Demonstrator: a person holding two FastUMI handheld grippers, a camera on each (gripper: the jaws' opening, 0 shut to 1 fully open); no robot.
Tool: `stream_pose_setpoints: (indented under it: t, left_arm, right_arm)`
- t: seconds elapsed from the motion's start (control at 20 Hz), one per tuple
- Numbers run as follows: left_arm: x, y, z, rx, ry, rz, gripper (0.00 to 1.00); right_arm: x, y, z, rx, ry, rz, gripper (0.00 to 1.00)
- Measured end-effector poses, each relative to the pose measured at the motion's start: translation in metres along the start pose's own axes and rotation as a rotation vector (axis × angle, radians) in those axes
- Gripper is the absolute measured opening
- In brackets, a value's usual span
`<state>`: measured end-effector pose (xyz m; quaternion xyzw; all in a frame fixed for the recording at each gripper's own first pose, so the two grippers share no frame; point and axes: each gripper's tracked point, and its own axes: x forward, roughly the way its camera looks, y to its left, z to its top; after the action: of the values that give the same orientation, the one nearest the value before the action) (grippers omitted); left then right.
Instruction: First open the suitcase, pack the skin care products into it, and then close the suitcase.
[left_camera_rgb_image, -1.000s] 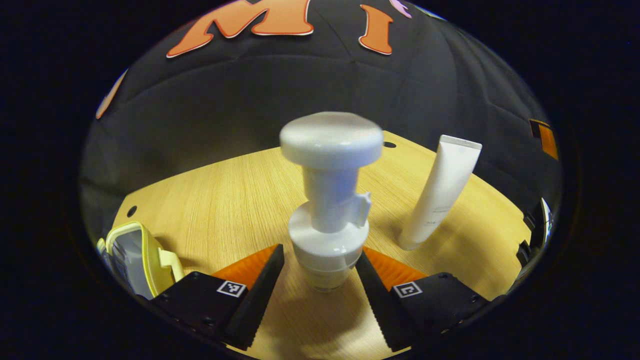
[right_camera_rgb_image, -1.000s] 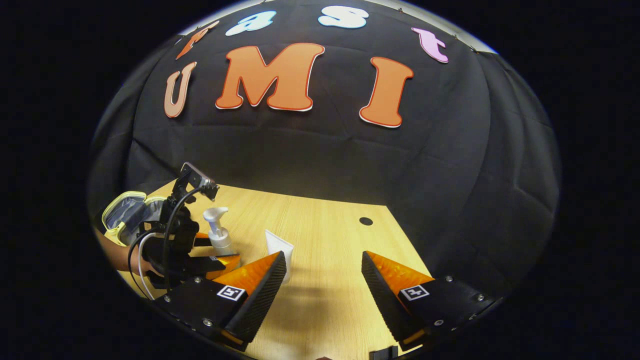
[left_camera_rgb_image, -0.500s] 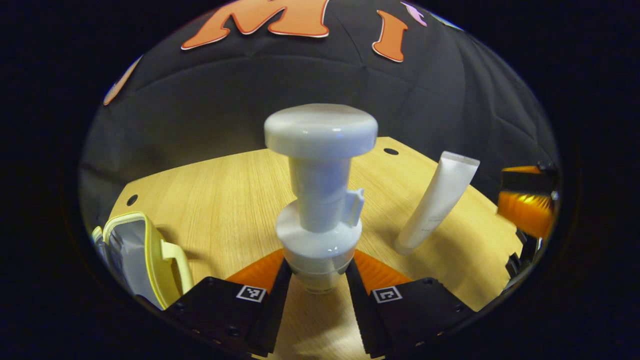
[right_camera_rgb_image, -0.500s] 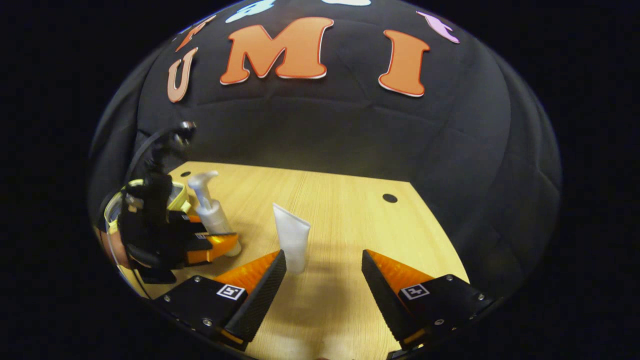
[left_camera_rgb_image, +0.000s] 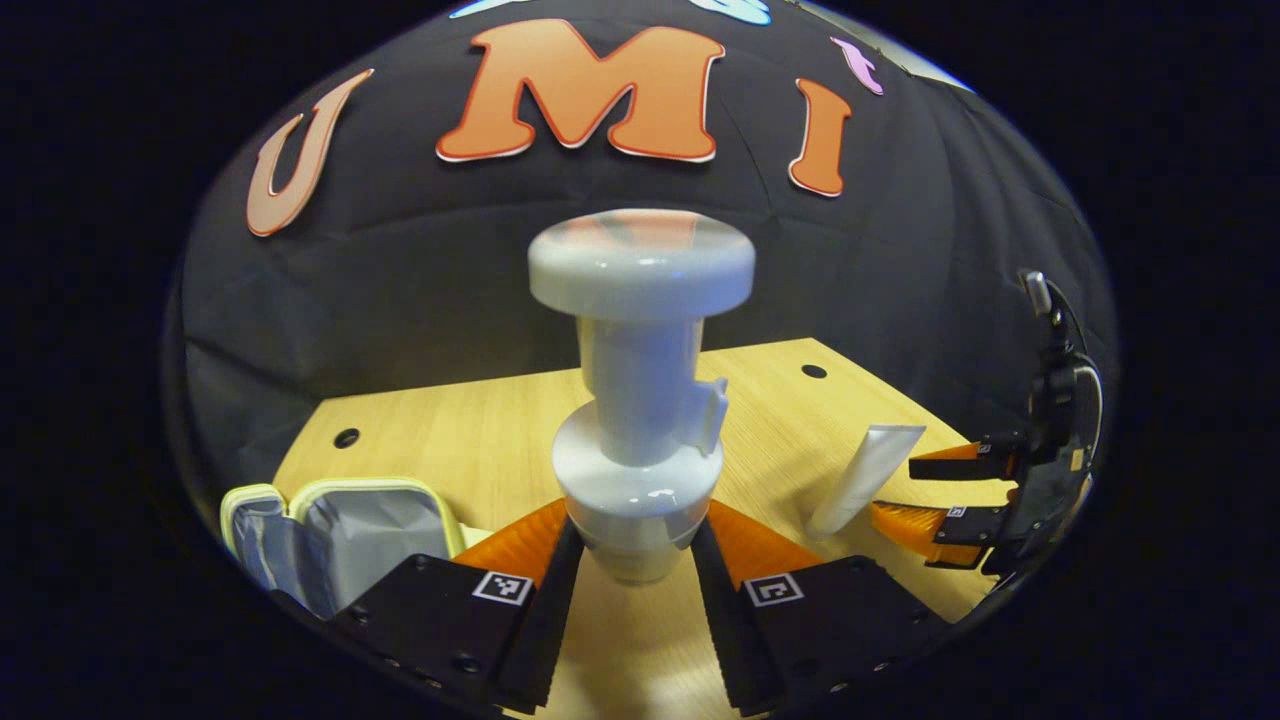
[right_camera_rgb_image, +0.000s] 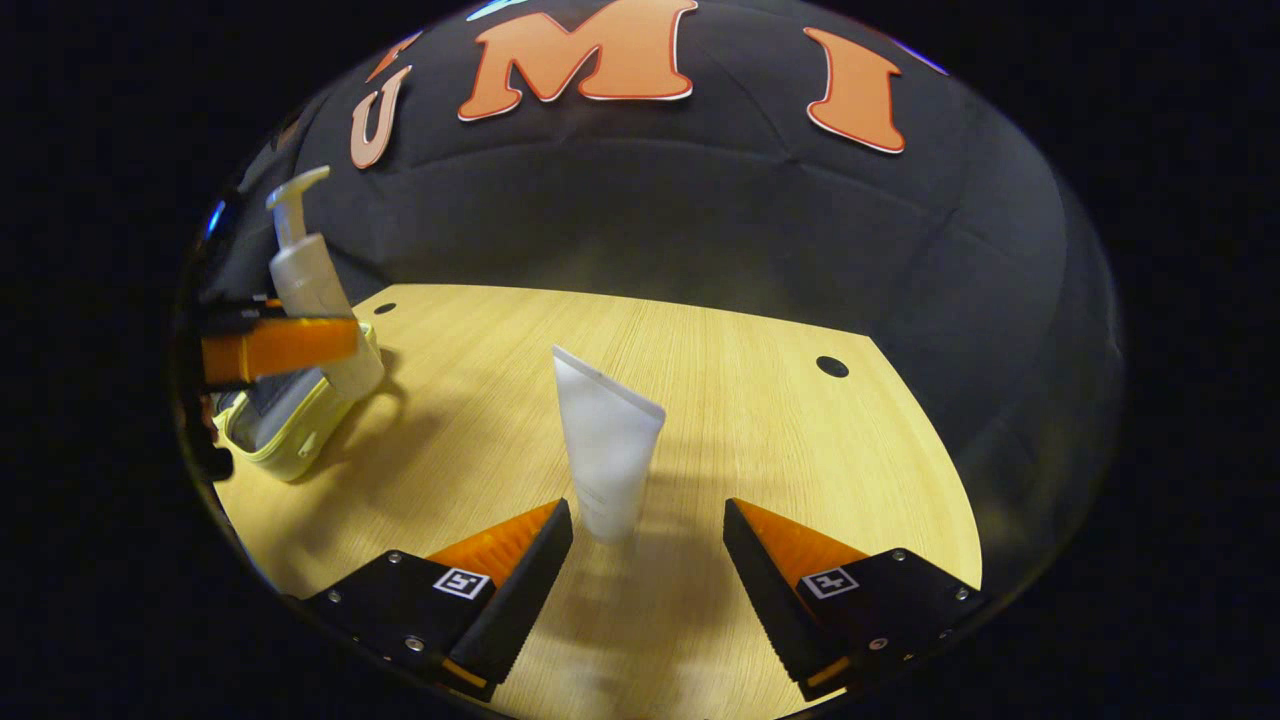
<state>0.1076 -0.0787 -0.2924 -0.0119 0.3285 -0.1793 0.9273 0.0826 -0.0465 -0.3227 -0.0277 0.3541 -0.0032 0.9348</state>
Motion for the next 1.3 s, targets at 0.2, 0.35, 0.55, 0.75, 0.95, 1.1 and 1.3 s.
stream_pose_setpoints:
  t: [0.2, 0.35, 0.55, 0.75, 0.95, 1.1, 1.3]
  left_arm:
    - [-0.032, 0.041, 0.01, -0.03, -0.008, 0.083, 0.62]
    - [-0.054, 0.074, -0.005, -0.057, 0.023, 0.149, 0.62]
    - [-0.093, 0.117, -0.036, -0.107, 0.078, 0.249, 0.62]
    - [-0.114, 0.155, -0.062, -0.152, 0.122, 0.326, 0.62]
    - [-0.123, 0.181, -0.088, -0.212, 0.172, 0.344, 0.62]
    - [-0.122, 0.192, -0.095, -0.211, 0.195, 0.341, 0.62]
    - [-0.115, 0.195, -0.109, -0.227, 0.246, 0.289, 0.62]
  right_arm:
    - [0.019, 0.011, -0.012, -0.042, 0.037, 0.035, 0.98]
    - [0.038, 0.017, -0.024, -0.068, 0.067, 0.045, 0.91]
    - [0.053, 0.023, -0.025, -0.042, 0.071, 0.068, 0.82]
    - [0.065, 0.026, -0.034, -0.039, 0.103, 0.064, 0.65]
    - [0.064, 0.029, -0.034, 0.008, 0.125, 0.07, 0.52]
    - [0.054, 0.031, -0.033, 0.02, 0.14, 0.074, 0.51]
    - [0.031, 0.042, -0.015, 0.048, 0.127, 0.099, 0.51]
